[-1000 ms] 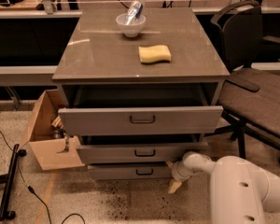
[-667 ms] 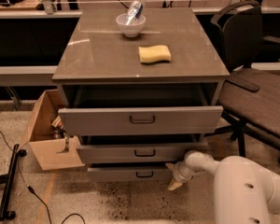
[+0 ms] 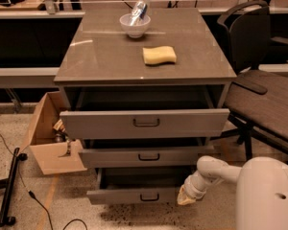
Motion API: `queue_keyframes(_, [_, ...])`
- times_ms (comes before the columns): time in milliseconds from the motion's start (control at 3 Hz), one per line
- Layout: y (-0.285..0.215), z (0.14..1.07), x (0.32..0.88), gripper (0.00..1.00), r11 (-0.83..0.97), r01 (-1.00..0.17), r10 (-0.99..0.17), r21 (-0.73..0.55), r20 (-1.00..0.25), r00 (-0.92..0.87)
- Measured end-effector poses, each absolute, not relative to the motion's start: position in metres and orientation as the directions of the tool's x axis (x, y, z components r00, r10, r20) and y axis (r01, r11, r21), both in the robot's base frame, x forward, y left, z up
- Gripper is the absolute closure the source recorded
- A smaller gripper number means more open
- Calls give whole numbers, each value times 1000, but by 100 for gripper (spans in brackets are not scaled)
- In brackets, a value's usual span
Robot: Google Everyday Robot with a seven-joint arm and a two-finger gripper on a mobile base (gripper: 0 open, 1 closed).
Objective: Open bottom drawer
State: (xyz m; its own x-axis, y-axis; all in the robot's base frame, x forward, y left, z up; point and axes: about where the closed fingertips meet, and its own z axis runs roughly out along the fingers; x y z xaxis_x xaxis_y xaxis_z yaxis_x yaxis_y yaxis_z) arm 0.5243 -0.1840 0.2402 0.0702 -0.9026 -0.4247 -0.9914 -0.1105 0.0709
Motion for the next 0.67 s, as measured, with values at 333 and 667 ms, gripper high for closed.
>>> queue_keyframes(333, [-184, 265, 506, 45, -114, -986, -898, 122, -438, 50])
queue_keyframes(667, [-192, 289, 506, 45, -94, -991, -895, 99, -443, 41])
